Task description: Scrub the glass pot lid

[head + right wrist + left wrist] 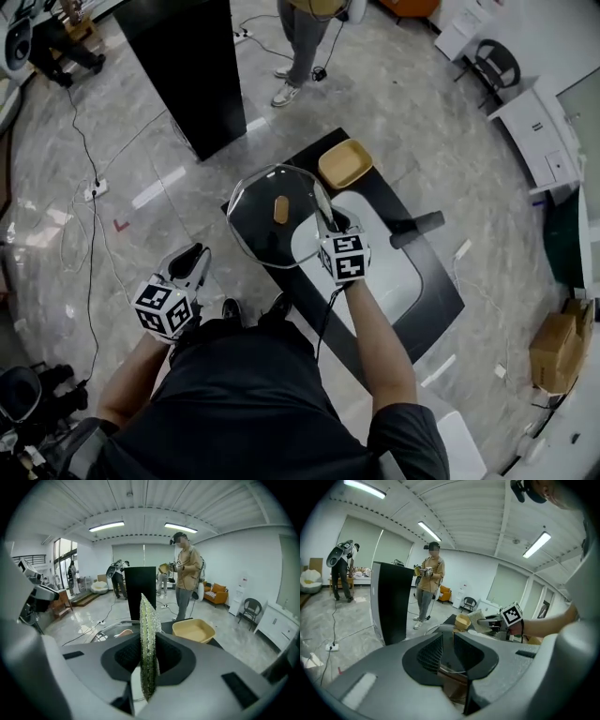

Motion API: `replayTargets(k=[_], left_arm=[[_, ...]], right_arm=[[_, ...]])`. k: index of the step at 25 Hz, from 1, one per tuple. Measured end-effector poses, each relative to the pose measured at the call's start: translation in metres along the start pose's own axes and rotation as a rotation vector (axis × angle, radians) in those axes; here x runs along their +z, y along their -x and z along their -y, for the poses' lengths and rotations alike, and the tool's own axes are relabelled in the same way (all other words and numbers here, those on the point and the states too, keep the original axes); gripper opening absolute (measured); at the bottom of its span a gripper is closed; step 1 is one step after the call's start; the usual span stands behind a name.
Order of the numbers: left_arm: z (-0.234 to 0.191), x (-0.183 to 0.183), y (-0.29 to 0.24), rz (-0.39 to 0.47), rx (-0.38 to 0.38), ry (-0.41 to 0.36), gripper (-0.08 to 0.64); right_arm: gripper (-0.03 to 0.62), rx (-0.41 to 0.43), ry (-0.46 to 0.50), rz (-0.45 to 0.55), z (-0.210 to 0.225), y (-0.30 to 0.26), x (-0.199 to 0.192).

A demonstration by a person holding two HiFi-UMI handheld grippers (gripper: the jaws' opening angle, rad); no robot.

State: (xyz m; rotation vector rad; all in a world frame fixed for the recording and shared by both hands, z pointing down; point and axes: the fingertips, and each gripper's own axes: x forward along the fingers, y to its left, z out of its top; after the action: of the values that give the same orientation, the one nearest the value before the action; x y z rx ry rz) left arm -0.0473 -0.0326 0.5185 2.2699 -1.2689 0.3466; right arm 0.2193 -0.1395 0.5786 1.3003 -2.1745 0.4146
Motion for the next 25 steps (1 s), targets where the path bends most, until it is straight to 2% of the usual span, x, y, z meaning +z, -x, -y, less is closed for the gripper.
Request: replayTargets(k=[3, 6, 10, 15, 20, 25], left_arm=[[-0.004, -0.002, -0.015, -0.028, 0.045, -0.030, 0.074], [-0.005, -0.011, -0.034, -0.074, 0.039, -0.054, 0.074], [0.001, -0.031, -0.061, -0.172, -0.043, -0.044, 0.074], [0.009, -0.038, -0.073, -0.206, -0.146, -0.069, 0.074], [0.000, -0.042, -0.075, -0.210, -0.162, -0.027, 0.074], [-0.001, -0.051, -0.081, -0.257, -0.203, -0.040, 0.074]], right_arm=[[0.066, 0.051, 0.093, -0.056, 0.009, -0.037, 0.002], [0.066, 0.088, 0.214, -0.130, 0.007, -0.068, -0.006], [0.066, 0.110, 0.401, -0.228, -0.002, -0.093, -0.025], [0.066, 0.186, 0.566, -0.354, -0.022, -0.103, -0.052], [0.066, 0.212, 0.533, -0.370, -0.037, -0.089, -0.066], [0.066, 0.207, 0.493, -0.363, -0.050, -0.073, -0.080]])
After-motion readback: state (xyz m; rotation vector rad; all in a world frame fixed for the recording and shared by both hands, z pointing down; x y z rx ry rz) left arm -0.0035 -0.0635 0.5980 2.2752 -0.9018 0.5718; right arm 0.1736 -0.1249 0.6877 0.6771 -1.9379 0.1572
